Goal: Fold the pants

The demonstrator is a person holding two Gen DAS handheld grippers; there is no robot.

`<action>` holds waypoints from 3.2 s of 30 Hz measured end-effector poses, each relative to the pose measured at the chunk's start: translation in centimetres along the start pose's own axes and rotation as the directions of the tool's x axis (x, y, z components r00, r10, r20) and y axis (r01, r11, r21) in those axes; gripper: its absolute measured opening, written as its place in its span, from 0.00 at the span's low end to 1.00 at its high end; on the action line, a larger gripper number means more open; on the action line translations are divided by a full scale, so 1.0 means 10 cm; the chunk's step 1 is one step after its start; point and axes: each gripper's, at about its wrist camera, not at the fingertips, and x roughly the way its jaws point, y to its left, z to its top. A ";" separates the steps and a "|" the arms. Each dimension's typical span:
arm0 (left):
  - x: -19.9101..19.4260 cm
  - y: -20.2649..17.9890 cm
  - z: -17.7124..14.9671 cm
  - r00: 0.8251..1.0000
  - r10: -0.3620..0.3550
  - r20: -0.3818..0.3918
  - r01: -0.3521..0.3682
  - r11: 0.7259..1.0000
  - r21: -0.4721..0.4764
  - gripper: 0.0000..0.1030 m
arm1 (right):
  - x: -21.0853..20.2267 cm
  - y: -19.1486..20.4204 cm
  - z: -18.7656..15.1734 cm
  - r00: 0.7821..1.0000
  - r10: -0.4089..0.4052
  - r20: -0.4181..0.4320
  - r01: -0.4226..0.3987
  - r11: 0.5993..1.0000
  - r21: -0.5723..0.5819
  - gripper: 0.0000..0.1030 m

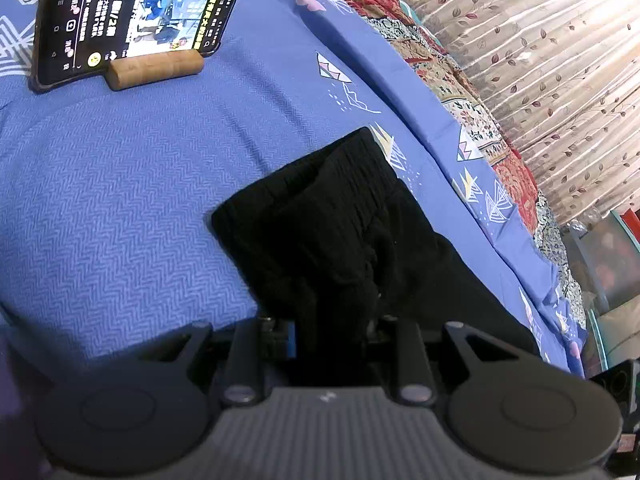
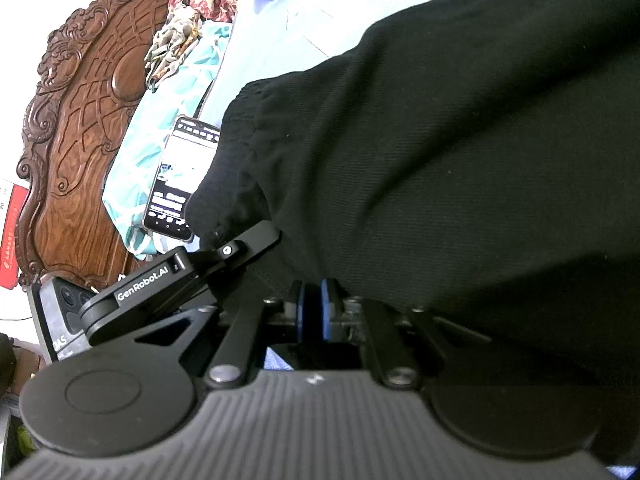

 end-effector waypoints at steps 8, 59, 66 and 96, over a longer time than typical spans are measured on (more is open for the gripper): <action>-0.01 0.01 0.01 1.000 0.001 -0.001 -0.001 1.000 0.002 0.22 | 0.00 -0.01 0.00 1.000 0.001 -0.001 -0.001 1.000 -0.001 0.10; -0.19 -0.40 -0.12 0.998 -0.022 0.060 0.011 0.985 0.173 0.17 | -0.04 -0.08 0.00 1.000 0.021 -0.012 -0.021 1.000 0.004 0.08; -0.19 -0.40 -0.11 0.998 -0.022 0.059 0.011 0.985 0.170 0.17 | -0.04 -0.08 0.00 1.000 0.021 -0.016 -0.021 1.000 0.003 0.08; -0.25 -1.58 -0.93 0.992 -0.091 0.093 -0.003 0.698 0.716 0.17 | -1.10 -0.59 0.04 0.960 -0.034 0.279 0.000 0.993 0.119 0.15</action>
